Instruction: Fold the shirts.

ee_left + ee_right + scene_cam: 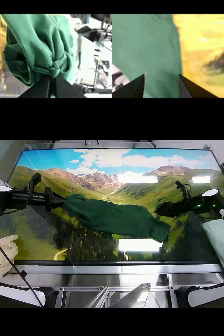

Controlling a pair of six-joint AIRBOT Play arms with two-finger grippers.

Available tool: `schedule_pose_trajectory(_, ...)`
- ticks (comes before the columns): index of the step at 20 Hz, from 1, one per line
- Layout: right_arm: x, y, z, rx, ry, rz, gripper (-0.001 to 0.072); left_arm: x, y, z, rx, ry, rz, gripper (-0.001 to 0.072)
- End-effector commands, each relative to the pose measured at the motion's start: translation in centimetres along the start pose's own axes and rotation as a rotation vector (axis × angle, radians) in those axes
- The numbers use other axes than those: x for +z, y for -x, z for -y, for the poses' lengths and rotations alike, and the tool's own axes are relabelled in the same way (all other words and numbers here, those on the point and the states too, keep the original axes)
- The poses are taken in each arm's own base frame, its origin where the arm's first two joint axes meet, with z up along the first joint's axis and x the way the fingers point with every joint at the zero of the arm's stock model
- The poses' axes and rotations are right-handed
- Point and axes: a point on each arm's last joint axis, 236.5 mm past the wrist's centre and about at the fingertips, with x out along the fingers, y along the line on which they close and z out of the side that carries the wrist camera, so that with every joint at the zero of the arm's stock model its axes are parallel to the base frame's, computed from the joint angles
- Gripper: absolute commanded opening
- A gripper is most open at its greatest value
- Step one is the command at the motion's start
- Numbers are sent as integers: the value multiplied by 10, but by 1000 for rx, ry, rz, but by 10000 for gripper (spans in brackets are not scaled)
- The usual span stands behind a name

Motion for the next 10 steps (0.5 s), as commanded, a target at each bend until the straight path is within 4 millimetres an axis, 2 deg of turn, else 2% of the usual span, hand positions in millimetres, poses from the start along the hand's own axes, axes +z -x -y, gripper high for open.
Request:
schedule_pose_trajectory(1, -13, -13, 20, -30, -26, -54, 462, 5, 2, 2, 2, -12, 12, 22)
schedule_pose_trajectory(4, -23, -33, 18, -12, -30, -106, 462, 6, 2, 1, 4, -12, 17, 21)
schedule_pose_trajectory(6, -29, -44, 10, 3, -17, -138, 460, 6, 2, 1, 4, -12, 18, 22)
schedule_pose_trajectory(7, -32, -48, 1, 27, -1, -156, 385, 6, 2, 1, 5, -13, 18, 21)
schedule_pose_trajectory(8, -36, -50, -14, 82, 32, -175, 238, 6, 2, 1, 4, -12, 18, 22)
schedule_pose_trajectory(9, -38, -49, -30, 142, 49, -184, 161, 6, 2, 1, 4, -12, 18, 22)
schedule_pose_trajectory(10, -38, -45, -46, 208, 73, -183, 25, 6, 2, 2, -1, -11, 18, 22)
